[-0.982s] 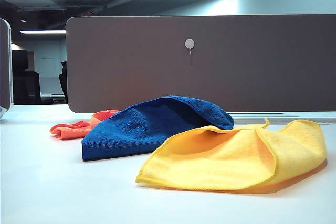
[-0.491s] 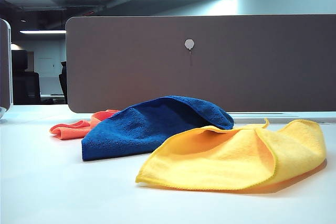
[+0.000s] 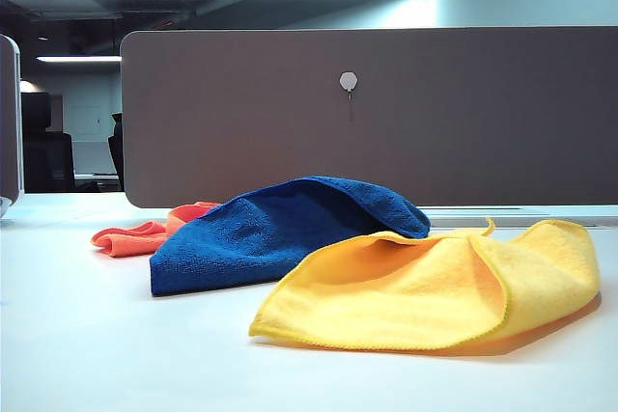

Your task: Pick up a rag that is the same color as the top surface of the Rubik's Cube and cover the cube with it.

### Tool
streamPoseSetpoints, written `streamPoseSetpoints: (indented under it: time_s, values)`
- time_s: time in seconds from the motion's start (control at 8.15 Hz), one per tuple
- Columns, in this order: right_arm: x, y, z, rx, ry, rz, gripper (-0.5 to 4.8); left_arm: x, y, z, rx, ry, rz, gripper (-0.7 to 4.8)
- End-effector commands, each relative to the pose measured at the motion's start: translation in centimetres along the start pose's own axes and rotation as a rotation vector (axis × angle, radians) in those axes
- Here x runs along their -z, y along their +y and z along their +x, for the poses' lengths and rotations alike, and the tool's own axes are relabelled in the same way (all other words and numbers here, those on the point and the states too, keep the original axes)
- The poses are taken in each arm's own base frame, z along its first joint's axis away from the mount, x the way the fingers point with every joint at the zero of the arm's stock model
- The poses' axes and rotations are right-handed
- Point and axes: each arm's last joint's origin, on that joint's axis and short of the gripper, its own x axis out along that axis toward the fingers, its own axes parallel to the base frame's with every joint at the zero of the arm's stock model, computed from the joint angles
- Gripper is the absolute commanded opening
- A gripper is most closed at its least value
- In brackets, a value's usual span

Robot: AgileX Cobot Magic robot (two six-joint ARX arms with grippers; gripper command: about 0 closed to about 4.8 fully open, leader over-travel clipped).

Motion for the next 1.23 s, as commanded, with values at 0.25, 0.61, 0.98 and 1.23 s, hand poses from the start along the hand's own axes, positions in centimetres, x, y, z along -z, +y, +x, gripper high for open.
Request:
streamPoseSetpoints:
  time_s: [0.25, 0.61, 0.98, 1.23]
  values:
    - [0.0, 0.0, 0.0, -0.005, -0.012, -0.002, -0.01, -0.1, 1.3, -0.2, -0.143, -0.011, 0.013, -0.05]
    - [0.0, 0.0, 0.0, -0.002, -0.012, -0.008, -0.01, -0.1, 2.3, -0.5, -0.17, -0.01, -0.026, -0.05]
    - [0.1, -0.3, 0.0, 0.114, 0.007, -0.129, -0.01, -0.1, 2.2, -0.5, -0.166, -0.01, -0.028, -0.05]
    - [0.5, -0.6, -0.1, 0.187, 0.044, -0.123, -0.01, 0.0, 2.2, -0.5, -0.167, -0.004, -0.03, -0.05]
